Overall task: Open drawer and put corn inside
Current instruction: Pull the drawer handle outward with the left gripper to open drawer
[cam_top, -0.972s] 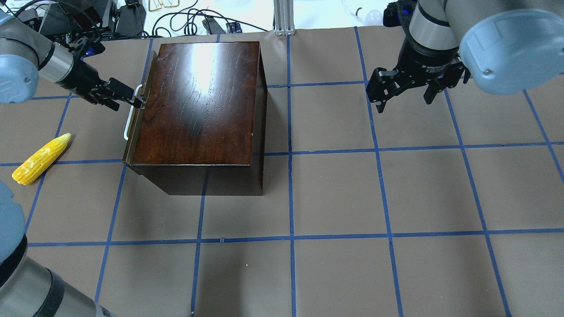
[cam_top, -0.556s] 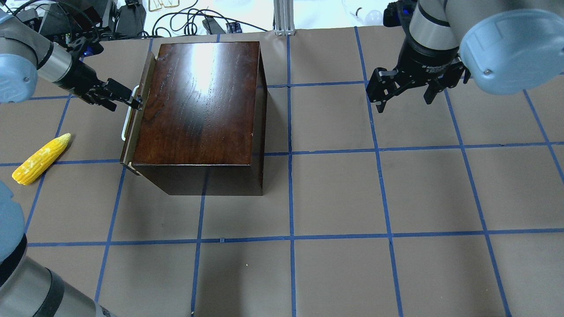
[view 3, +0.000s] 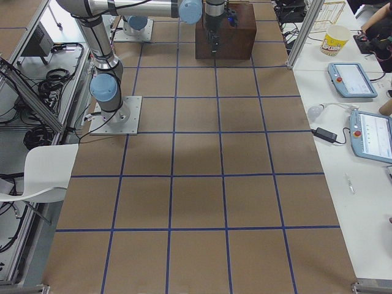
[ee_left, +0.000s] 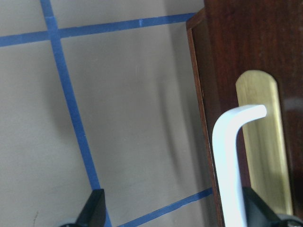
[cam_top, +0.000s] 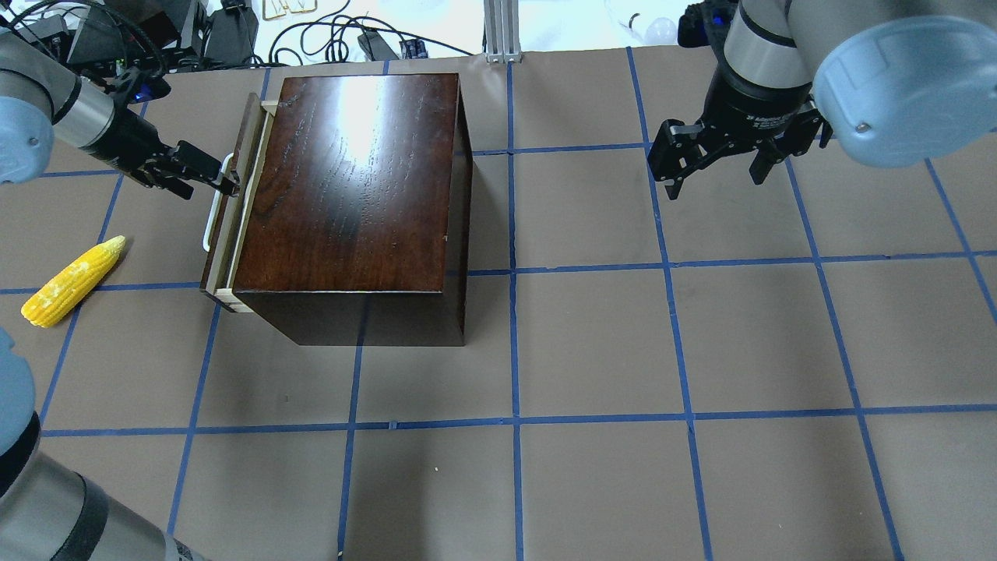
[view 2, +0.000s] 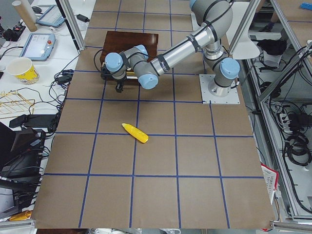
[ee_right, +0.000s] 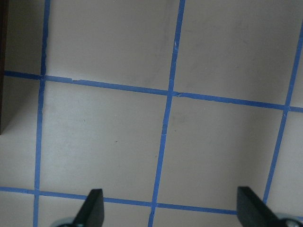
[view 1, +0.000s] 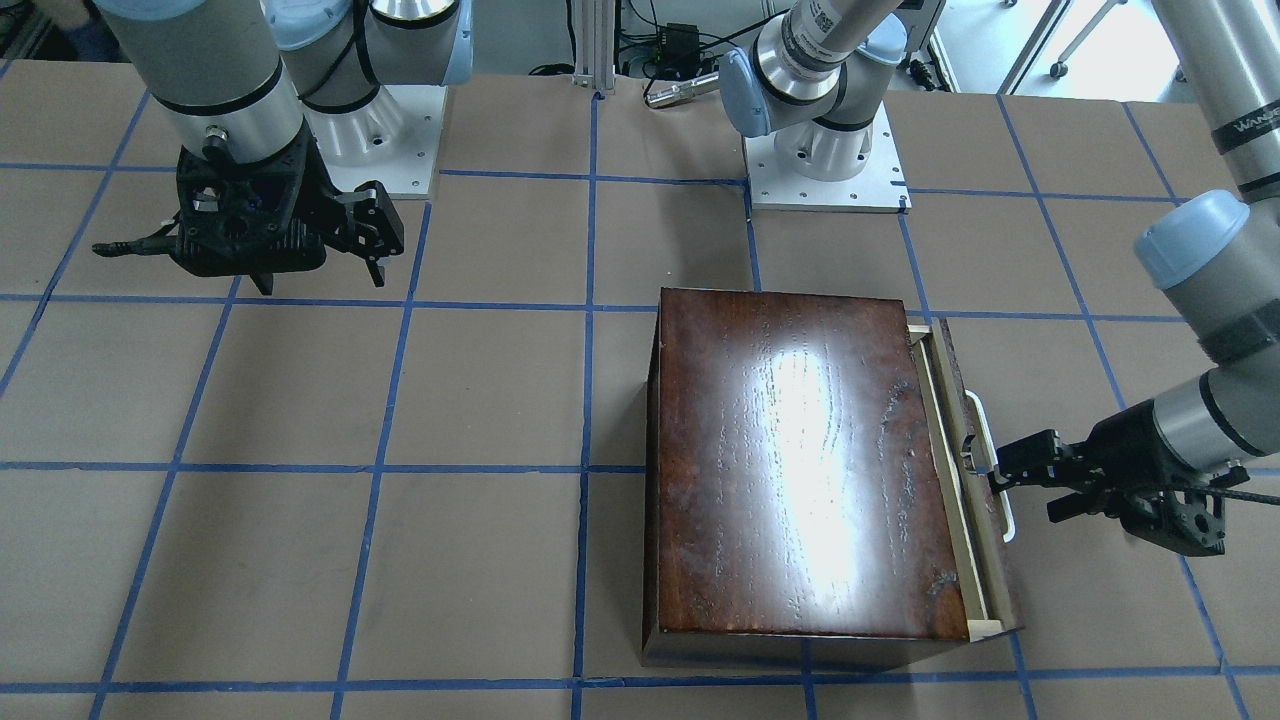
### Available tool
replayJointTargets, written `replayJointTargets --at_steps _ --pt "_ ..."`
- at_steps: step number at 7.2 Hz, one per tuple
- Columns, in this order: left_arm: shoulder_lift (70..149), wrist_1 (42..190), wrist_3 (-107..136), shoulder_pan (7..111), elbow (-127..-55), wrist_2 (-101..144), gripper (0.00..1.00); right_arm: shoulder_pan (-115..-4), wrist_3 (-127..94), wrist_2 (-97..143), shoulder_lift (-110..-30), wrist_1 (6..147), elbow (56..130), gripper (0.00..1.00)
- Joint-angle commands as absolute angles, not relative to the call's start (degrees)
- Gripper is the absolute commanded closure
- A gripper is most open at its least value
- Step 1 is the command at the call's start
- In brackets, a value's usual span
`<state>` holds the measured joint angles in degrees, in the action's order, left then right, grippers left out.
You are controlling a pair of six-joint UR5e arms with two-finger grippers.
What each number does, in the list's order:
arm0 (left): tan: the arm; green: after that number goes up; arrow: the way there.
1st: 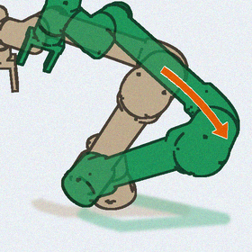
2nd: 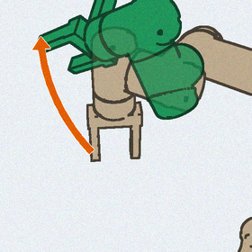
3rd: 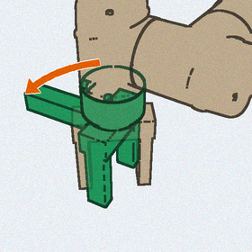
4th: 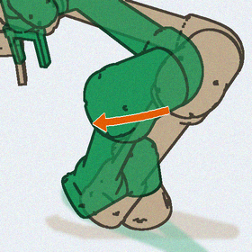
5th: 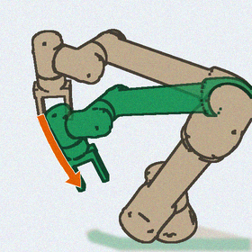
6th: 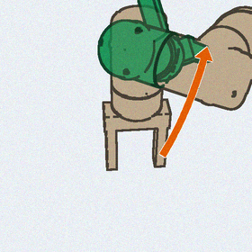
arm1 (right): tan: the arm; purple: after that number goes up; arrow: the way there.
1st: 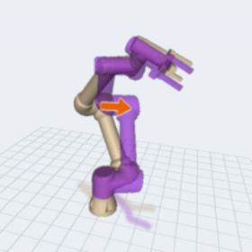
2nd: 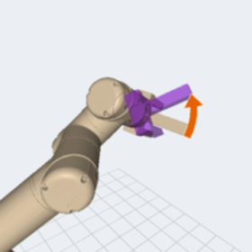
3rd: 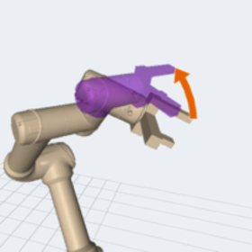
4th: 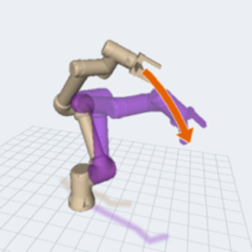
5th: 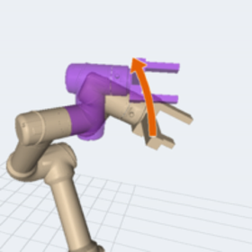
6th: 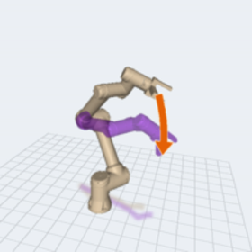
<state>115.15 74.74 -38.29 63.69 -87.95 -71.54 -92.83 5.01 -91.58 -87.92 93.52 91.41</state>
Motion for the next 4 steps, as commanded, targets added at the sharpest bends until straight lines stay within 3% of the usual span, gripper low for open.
replayJointTargets --at_steps 1,4 --pt "115.2 74.6 -38.4 63.1 -87.9 -73.2 0.00 -92.9 5.0 -91.6 -87.9 93.5 91.4 0.00" --pt "115.5 75.5 -40.9 62.2 -86.1 -73.7 0.00 -92.7 5.0 -91.6 -87.9 93.5 91.4 0.00"
